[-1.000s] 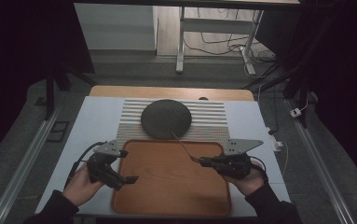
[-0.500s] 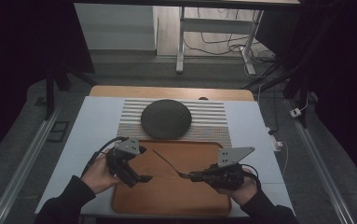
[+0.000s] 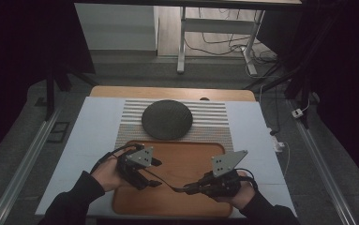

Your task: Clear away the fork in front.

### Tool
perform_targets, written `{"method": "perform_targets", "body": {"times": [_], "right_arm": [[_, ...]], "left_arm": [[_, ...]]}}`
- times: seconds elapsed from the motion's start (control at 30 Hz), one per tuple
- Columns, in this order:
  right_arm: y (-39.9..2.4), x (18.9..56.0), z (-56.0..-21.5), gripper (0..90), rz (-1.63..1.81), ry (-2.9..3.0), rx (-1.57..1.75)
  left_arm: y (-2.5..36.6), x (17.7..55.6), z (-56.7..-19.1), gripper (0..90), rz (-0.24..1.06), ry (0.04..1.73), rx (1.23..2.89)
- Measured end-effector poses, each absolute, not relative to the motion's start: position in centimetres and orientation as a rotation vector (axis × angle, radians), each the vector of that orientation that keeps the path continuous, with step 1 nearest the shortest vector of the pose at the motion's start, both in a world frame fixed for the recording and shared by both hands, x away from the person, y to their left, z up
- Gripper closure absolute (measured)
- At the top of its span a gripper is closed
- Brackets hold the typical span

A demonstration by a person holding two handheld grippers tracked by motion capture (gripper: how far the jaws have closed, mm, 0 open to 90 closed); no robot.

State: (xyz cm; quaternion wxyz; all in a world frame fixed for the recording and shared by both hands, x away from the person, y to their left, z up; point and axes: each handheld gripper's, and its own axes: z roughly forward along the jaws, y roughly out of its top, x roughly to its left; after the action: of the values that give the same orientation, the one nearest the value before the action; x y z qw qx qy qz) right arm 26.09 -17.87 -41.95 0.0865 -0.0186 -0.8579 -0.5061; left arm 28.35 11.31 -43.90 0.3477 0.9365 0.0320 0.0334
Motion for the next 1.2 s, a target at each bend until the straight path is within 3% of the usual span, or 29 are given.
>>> {"method": "perform_targets", "body": {"times": [0.17,0.5,0.87,0.97,1.0,1.2], "right_arm": [[-17.6,25.9,-41.9,90.0,-1.472,-2.561,0.013],[-17.3,25.9,-42.2,90.0,-1.416,-2.548,0.059],[-17.9,26.5,-42.4,85.1,-1.453,-2.497,0.007],[-17.9,26.5,-42.4,82.4,-1.460,-2.521,-0.007],[-17.9,26.5,-42.4,76.9,-1.470,-2.547,-0.035],[-18.4,26.7,-42.1,63.8,-1.520,-2.613,-0.151]], "left_arm": [[11.2,27.7,-43.9,57.3,0.105,-0.015,2.455],[10.6,26.7,-44.6,78.7,0.058,-0.181,2.495],[10.4,26.1,-44.3,85.9,0.013,-0.336,2.521],[10.5,26.1,-44.3,86.0,0.009,-0.299,2.523],[10.6,26.1,-44.3,86.0,0.010,-0.286,2.526],[11.2,26.1,-44.4,86.0,0.004,-0.108,2.550]]}}
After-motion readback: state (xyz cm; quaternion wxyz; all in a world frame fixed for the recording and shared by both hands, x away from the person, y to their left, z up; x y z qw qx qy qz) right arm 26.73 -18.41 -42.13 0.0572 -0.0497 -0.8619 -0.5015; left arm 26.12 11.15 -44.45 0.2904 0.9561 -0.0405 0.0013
